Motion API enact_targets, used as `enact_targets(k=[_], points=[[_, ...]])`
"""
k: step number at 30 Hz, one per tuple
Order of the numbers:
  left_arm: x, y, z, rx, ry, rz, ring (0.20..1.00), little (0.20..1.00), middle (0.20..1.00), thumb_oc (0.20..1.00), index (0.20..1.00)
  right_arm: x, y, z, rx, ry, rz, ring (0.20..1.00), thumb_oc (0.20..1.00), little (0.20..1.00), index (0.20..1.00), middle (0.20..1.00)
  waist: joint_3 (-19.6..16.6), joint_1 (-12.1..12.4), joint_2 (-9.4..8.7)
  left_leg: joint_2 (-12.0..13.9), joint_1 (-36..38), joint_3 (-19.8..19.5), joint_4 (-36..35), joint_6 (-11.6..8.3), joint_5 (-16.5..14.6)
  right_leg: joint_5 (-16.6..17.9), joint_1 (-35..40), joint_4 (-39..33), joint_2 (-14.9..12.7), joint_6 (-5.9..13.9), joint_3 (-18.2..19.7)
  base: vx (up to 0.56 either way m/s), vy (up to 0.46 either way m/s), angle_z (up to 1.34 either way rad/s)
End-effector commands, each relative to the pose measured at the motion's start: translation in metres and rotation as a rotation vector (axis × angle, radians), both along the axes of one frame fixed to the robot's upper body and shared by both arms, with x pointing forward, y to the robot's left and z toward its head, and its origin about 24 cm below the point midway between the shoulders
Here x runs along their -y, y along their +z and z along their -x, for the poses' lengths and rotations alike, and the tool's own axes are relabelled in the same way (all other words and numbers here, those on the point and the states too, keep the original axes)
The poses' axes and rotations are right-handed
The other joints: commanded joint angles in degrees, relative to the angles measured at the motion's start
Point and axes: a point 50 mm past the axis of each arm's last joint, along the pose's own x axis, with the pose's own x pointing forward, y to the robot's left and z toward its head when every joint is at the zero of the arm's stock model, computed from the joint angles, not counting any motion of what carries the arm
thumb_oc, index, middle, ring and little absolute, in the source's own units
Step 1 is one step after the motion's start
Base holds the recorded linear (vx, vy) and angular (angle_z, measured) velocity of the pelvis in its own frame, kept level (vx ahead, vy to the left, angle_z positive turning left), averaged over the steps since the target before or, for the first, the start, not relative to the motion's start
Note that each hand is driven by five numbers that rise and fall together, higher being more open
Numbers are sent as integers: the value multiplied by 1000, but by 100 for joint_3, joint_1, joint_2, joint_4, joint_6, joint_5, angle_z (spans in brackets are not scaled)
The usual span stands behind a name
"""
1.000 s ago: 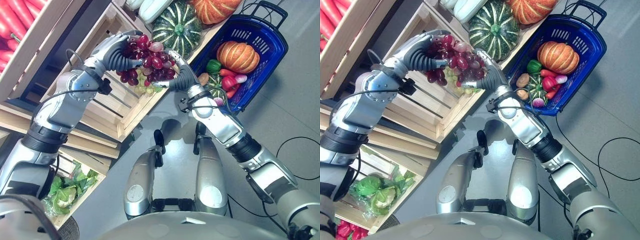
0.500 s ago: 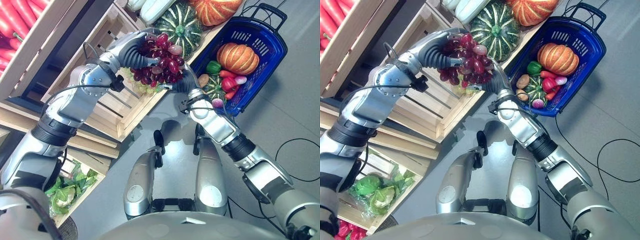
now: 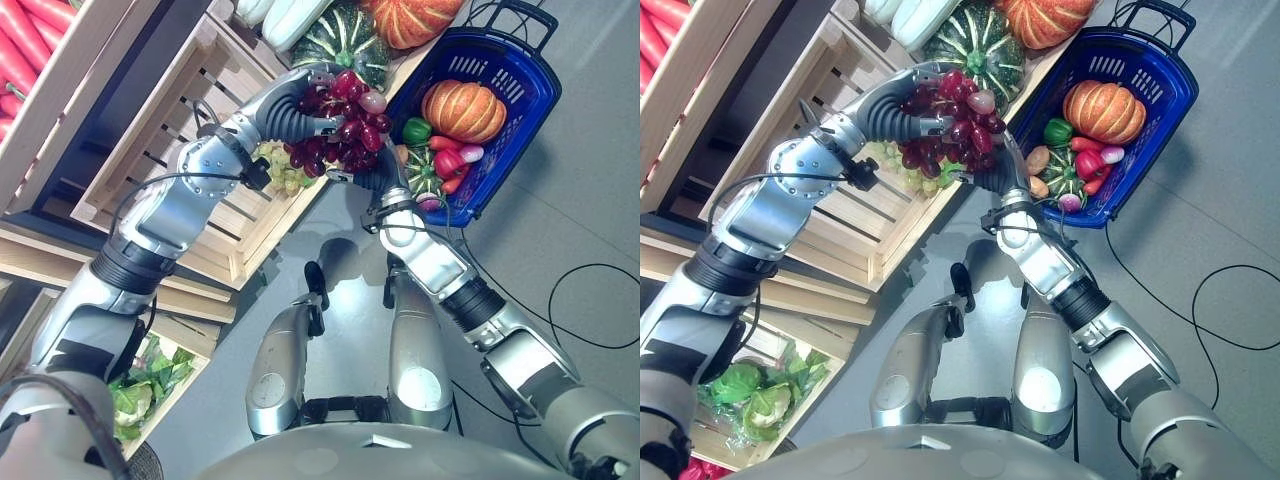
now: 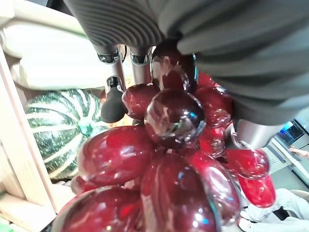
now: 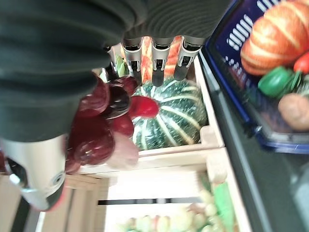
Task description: Pick up fruits and vegetables into the basket
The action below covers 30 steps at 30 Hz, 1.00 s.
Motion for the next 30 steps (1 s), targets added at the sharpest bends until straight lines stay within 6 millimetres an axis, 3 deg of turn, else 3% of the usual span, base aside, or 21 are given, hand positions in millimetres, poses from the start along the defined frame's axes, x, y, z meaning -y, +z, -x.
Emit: enact_targets(k=[1, 13, 22, 30], points=[[21, 26, 23, 142, -131, 104, 200, 200, 200, 200, 200, -27, 42, 15, 168, 179, -215, 1000, 1000, 1000, 1000, 1000, -237, 75, 481, -58, -49, 125, 446, 26, -467, -410, 537, -70, -287, 515, 2, 23, 32, -7], [12, 18, 26, 158, -102, 119, 200, 200, 200, 200, 200, -37, 54, 28, 192, 358, -238, 1000, 1000, 1000, 1000, 1000, -237, 133, 527, -89, 1, 87, 460, 20, -445, -443, 598, -37, -326, 494, -23, 5, 7, -2], [2, 18, 26, 168, -70, 122, 200, 200, 200, 200, 200, -33, 63, 30, 228, 362, -257, 1000, 1000, 1000, 1000, 1000, -238, 180, 520, -101, 20, 56, 451, 31, -437, -455, 618, -23, -316, 479, -40, 0, 0, 0], [7, 13, 29, 115, -140, 138, 200, 200, 200, 200, 200, -35, 59, 26, 173, 348, -269, 1000, 1000, 1000, 1000, 1000, -238, 209, 509, -97, 28, 40, 479, 35, -439, -447, 647, -14, -320, 467, -48, 0, 0, 0]])
